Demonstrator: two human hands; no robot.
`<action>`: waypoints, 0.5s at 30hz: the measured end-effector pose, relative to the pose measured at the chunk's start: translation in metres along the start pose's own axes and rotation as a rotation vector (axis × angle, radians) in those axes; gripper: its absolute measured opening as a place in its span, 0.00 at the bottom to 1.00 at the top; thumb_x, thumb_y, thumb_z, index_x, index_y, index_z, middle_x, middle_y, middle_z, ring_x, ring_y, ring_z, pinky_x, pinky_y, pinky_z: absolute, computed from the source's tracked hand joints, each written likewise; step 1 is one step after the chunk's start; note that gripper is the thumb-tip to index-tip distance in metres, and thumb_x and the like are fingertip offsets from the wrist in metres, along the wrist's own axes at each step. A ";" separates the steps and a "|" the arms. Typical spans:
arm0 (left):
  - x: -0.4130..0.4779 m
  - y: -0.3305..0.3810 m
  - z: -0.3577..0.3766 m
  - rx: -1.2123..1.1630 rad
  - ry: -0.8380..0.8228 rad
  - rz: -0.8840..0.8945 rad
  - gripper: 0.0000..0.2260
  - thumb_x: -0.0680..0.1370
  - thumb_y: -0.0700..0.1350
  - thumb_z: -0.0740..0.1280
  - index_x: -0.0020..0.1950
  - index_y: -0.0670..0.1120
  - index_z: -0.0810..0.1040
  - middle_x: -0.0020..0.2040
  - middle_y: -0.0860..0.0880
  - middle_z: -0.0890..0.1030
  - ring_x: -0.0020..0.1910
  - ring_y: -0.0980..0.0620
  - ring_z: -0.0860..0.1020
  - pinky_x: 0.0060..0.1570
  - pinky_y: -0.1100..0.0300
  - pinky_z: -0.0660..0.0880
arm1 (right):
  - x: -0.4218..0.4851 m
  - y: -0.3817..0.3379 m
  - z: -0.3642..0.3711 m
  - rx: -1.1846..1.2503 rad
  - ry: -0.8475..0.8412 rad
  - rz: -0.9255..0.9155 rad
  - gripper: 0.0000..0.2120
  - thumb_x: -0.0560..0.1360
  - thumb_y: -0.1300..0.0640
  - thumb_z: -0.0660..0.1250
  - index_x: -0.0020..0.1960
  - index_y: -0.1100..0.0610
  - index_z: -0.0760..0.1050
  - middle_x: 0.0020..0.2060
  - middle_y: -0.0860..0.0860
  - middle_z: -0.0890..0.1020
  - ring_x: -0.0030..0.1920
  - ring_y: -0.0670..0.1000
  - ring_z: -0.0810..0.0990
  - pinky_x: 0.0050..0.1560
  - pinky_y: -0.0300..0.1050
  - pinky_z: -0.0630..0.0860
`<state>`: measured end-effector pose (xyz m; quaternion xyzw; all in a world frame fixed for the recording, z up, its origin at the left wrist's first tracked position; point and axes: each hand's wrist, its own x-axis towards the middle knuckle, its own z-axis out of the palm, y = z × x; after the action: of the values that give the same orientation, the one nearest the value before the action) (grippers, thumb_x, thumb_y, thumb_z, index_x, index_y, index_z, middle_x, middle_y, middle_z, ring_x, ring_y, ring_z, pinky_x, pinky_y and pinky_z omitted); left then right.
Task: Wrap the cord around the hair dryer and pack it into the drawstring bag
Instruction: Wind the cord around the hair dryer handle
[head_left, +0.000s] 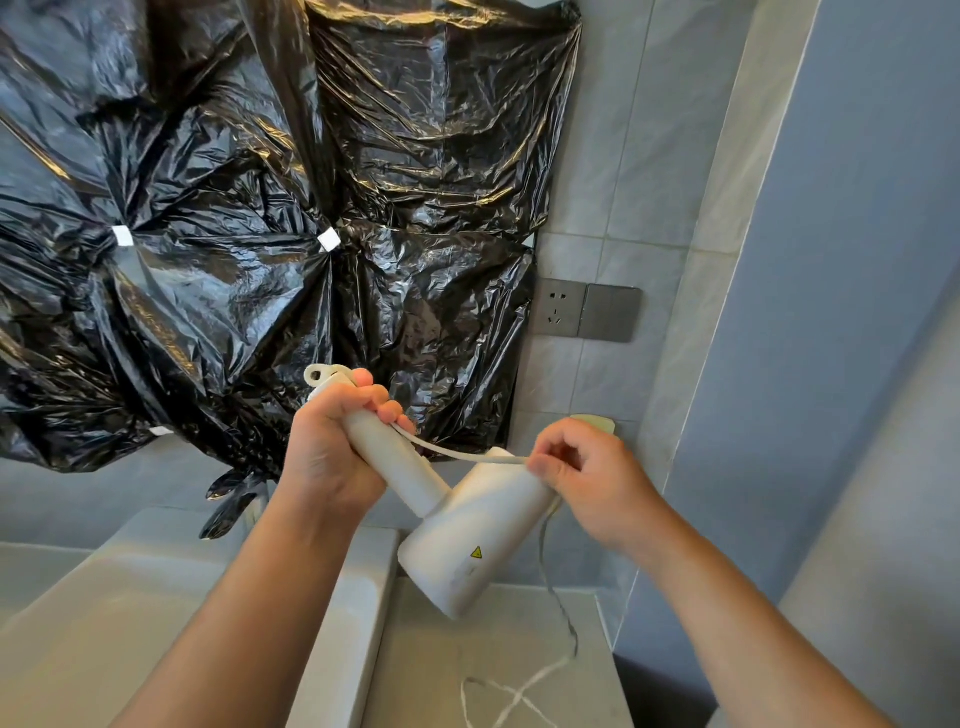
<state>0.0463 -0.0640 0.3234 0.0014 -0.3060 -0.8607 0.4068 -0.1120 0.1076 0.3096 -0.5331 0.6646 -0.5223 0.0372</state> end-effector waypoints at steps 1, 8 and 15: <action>-0.001 0.002 0.000 -0.024 -0.046 -0.021 0.09 0.63 0.35 0.64 0.38 0.47 0.71 0.29 0.52 0.69 0.25 0.54 0.69 0.31 0.61 0.73 | 0.003 0.000 -0.003 0.145 -0.037 0.046 0.09 0.70 0.60 0.72 0.36 0.48 0.78 0.29 0.42 0.78 0.32 0.42 0.73 0.37 0.39 0.71; -0.002 0.001 0.011 -0.172 -0.198 -0.123 0.22 0.49 0.36 0.74 0.38 0.47 0.73 0.30 0.53 0.70 0.25 0.55 0.70 0.31 0.62 0.74 | 0.012 0.012 0.008 0.796 -0.210 0.310 0.22 0.53 0.43 0.83 0.39 0.55 0.82 0.32 0.54 0.81 0.33 0.51 0.79 0.34 0.40 0.76; -0.003 -0.005 0.019 -0.262 -0.119 -0.057 0.18 0.52 0.35 0.70 0.38 0.46 0.72 0.30 0.53 0.69 0.26 0.54 0.70 0.31 0.62 0.74 | -0.009 0.015 0.052 1.280 -0.088 0.603 0.08 0.56 0.60 0.81 0.31 0.57 0.83 0.28 0.53 0.82 0.28 0.53 0.82 0.30 0.41 0.79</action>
<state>0.0400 -0.0497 0.3360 -0.0939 -0.2142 -0.9032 0.3600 -0.0868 0.0788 0.2709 -0.2200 0.3435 -0.7551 0.5133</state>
